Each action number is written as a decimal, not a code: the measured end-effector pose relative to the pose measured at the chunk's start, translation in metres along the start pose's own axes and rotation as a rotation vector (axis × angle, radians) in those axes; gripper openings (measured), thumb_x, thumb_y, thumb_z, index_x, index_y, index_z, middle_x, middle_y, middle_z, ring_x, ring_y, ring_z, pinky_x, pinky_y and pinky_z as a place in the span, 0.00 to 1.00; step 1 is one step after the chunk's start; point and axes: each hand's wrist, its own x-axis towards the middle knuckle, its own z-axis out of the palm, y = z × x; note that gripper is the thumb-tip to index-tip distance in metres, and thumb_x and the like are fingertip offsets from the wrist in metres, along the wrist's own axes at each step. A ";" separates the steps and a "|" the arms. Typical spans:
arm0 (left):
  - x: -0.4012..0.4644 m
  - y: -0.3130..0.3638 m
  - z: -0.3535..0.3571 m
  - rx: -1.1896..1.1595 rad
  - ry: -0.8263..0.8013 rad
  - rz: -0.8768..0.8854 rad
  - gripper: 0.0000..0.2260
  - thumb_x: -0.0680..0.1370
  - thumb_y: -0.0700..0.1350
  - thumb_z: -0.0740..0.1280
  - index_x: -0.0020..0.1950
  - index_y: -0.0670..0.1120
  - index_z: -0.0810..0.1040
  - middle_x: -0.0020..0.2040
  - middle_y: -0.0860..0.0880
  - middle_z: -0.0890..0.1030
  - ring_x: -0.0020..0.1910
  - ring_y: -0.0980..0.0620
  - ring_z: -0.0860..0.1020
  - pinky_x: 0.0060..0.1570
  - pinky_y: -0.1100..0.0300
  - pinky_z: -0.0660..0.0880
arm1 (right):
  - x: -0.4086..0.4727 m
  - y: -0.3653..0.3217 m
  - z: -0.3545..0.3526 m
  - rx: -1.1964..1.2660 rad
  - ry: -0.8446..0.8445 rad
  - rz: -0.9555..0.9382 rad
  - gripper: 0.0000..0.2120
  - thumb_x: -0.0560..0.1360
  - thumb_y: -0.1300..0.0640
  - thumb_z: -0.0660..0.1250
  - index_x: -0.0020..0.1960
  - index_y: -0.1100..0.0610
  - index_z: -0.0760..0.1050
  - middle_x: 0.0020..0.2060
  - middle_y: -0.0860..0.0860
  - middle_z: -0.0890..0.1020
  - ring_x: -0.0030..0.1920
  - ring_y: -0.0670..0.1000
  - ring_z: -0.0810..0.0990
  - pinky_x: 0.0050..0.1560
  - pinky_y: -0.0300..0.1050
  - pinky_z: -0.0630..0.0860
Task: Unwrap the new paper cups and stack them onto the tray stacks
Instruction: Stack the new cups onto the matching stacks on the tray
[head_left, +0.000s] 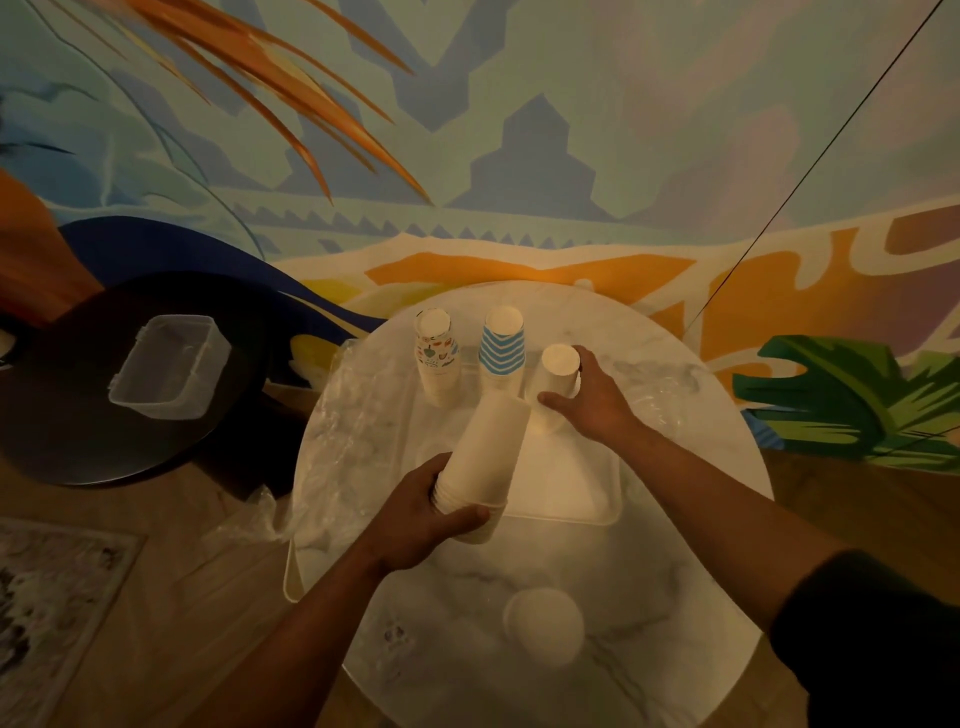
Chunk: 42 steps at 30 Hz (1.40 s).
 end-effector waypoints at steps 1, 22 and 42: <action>0.000 -0.001 0.000 0.013 -0.001 0.003 0.28 0.69 0.51 0.80 0.67 0.52 0.77 0.58 0.52 0.83 0.57 0.51 0.82 0.57 0.47 0.81 | -0.003 -0.003 -0.001 0.003 0.013 -0.003 0.39 0.71 0.51 0.79 0.76 0.54 0.62 0.72 0.52 0.73 0.71 0.55 0.71 0.68 0.48 0.68; 0.003 0.002 0.006 0.144 -0.056 0.058 0.35 0.70 0.46 0.81 0.74 0.54 0.70 0.63 0.61 0.79 0.61 0.59 0.79 0.57 0.61 0.79 | -0.136 -0.059 0.019 0.560 -0.173 0.014 0.34 0.68 0.51 0.81 0.69 0.49 0.69 0.59 0.45 0.82 0.61 0.47 0.81 0.62 0.51 0.80; -0.006 -0.006 -0.008 0.034 0.061 0.001 0.28 0.66 0.60 0.76 0.65 0.59 0.75 0.57 0.62 0.82 0.55 0.59 0.81 0.49 0.62 0.79 | -0.050 -0.073 -0.068 0.468 0.210 -0.092 0.31 0.72 0.53 0.78 0.69 0.46 0.67 0.61 0.40 0.78 0.61 0.41 0.79 0.57 0.40 0.79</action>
